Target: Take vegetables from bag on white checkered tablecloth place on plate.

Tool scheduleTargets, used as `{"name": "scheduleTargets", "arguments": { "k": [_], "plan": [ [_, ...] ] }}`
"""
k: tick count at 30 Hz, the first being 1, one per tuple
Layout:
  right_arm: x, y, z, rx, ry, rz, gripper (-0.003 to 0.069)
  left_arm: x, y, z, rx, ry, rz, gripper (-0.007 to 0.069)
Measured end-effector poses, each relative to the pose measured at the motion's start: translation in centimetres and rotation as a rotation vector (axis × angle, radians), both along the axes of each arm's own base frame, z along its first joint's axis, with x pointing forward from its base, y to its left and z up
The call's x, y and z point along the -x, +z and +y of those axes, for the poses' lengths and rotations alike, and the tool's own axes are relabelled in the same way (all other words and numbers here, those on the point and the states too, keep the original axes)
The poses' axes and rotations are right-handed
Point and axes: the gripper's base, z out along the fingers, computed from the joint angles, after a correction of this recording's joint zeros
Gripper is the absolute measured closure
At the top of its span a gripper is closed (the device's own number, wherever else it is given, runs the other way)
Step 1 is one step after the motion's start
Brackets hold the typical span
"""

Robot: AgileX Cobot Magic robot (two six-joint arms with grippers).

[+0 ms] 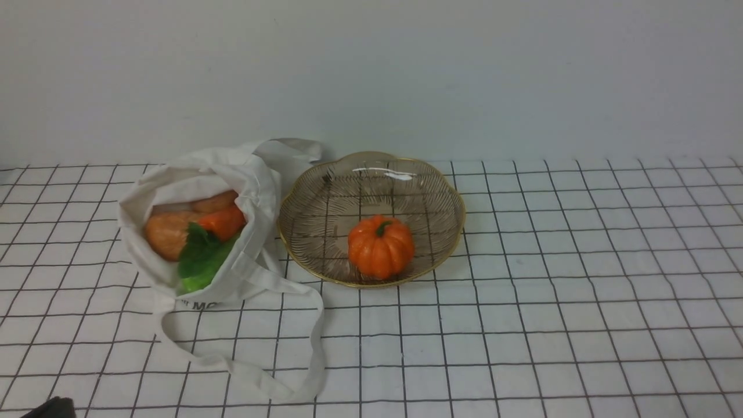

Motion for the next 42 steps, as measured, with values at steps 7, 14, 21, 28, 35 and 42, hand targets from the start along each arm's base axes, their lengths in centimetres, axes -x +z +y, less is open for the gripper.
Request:
{"name": "scheduleTargets", "arguments": {
  "k": [7, 14, 21, 28, 35, 42],
  "plan": [
    [0.0, 0.0, 0.0, 0.000, 0.000, -0.002, 0.0674, 0.2, -1.8, 0.7, 0.001, 0.127, -0.010, 0.0632],
    [0.0, 0.0, 0.0, 0.000, 0.000, -0.002, 0.0674, 0.3, -2.1, 0.8, -0.005, 0.130, 0.015, 0.0632],
    [0.0, 0.0, 0.0, 0.000, 0.000, -0.002, 0.0674, 0.3, -2.1, 0.8, -0.006, 0.132, 0.015, 0.0632],
    [0.0, 0.0, 0.0, 0.000, 0.000, -0.002, 0.0674, 0.3, -2.1, 0.8, -0.006, 0.132, 0.015, 0.0632],
    [0.0, 0.0, 0.0, 0.000, 0.000, -0.002, 0.0674, 0.3, -2.1, 0.8, -0.006, 0.132, 0.017, 0.0632],
    [0.0, 0.0, 0.0, 0.000, 0.000, -0.002, 0.0674, 0.3, -2.1, 0.8, -0.006, 0.133, 0.018, 0.0632]
  ]
}}
